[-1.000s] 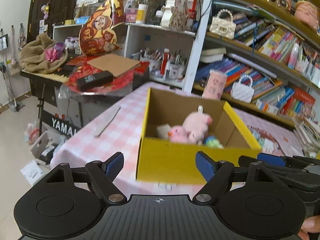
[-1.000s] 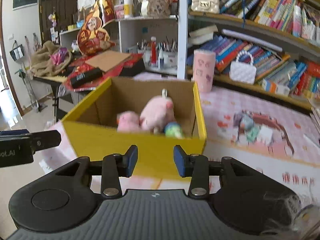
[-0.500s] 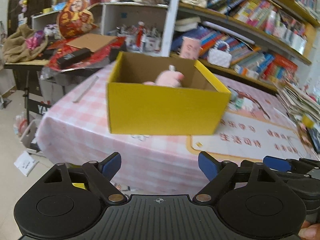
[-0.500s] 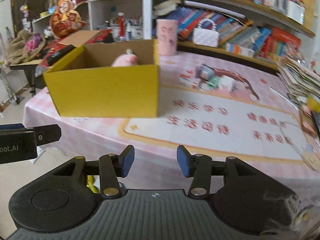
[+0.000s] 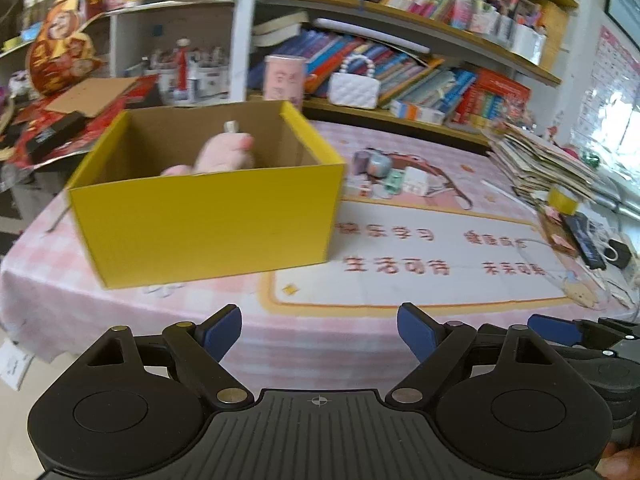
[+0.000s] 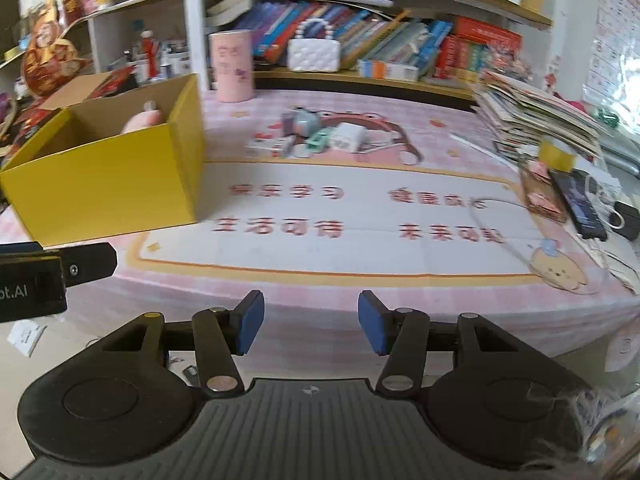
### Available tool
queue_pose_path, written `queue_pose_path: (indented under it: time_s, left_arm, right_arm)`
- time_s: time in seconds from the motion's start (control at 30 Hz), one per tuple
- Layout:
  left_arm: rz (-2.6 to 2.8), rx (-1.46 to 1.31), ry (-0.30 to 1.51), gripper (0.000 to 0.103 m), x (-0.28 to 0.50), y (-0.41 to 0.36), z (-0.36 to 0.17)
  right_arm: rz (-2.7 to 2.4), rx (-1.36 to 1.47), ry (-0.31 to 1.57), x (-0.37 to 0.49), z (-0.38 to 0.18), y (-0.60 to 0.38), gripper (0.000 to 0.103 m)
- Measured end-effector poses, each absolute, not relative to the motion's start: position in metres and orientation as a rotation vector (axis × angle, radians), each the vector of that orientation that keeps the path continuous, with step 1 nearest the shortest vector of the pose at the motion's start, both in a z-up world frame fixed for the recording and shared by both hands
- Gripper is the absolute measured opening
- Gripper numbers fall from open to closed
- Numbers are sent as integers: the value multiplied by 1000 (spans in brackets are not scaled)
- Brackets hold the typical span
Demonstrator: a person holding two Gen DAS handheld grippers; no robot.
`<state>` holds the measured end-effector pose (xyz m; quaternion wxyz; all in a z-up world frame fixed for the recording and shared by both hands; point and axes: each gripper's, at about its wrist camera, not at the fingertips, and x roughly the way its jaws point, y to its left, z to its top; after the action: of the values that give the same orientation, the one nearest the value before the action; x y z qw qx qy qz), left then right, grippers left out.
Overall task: Organize objects
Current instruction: 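Lift both grippers out of the box and move back over the table items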
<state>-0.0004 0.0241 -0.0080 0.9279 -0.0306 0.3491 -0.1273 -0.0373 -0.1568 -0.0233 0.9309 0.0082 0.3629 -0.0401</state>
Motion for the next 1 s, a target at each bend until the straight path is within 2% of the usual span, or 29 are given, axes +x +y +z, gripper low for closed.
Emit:
queue_pose_path:
  time_s: [0.4,1.0]
  left_arm:
    - [-325,-35,753,87,44,-51,-14]
    - [-227,-38,757,87,112,-118,-16]
  right_arm:
    - [-130,26,784,5,-28,-225,52]
    - [-47,31,784,98,-30,-296,54]
